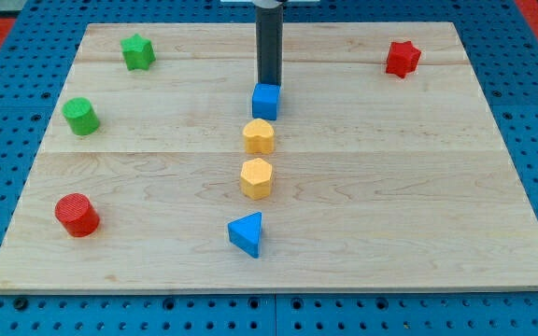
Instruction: Move the green star left to the red star
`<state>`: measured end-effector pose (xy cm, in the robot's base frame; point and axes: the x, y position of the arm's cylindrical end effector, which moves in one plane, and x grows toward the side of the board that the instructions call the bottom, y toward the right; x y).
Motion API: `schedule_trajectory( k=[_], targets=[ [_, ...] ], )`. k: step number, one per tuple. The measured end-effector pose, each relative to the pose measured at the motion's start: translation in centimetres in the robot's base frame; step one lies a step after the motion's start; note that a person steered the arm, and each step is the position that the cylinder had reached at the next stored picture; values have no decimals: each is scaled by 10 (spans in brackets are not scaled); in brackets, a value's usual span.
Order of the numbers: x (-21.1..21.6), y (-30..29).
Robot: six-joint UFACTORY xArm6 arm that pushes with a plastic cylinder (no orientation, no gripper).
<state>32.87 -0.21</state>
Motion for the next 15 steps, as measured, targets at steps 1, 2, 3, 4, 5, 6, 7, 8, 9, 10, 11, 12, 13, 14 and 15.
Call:
schedule_trajectory(
  k=[1,2,3,4,5,6,7,8,9,10,11,12,13,14,15],
  targets=[
    [-20,-32],
    [-26,-95],
    [-29,-169],
    [-29,-237],
    [-75,-258],
    [-86,-170],
    [-59,-125],
    [-58,-171],
    [-34,-161],
    [-25,-120],
    [-37,-89],
    [-60,-74],
    [-70,-71],
    [-70,-33],
    [-70,-5]
  ],
)
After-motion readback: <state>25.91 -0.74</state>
